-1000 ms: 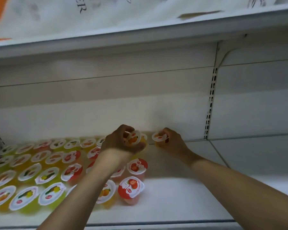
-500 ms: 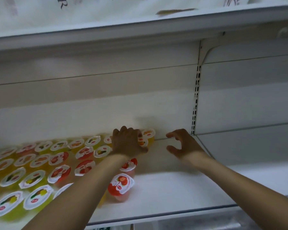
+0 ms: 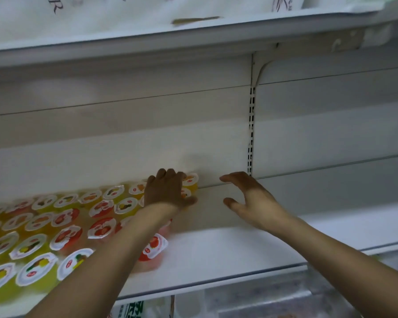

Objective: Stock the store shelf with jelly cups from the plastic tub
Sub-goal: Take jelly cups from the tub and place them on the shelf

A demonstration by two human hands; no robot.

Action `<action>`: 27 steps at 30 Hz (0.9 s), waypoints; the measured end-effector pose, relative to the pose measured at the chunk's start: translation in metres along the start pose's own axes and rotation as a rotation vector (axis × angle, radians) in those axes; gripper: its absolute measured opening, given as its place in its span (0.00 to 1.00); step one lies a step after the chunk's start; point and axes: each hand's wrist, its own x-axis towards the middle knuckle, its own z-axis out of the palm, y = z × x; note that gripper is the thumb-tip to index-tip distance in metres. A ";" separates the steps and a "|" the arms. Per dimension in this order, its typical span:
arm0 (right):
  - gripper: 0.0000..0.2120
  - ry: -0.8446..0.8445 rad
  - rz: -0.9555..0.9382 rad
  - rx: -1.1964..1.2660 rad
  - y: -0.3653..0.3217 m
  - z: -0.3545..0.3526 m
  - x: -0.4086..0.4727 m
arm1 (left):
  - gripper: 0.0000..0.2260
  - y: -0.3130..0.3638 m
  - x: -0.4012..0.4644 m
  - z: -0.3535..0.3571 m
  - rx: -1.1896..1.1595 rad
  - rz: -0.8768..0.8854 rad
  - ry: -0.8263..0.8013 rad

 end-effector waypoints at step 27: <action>0.23 -0.283 0.452 -0.239 0.231 -0.169 -0.384 | 0.27 0.410 -0.207 0.115 -0.666 0.424 -0.231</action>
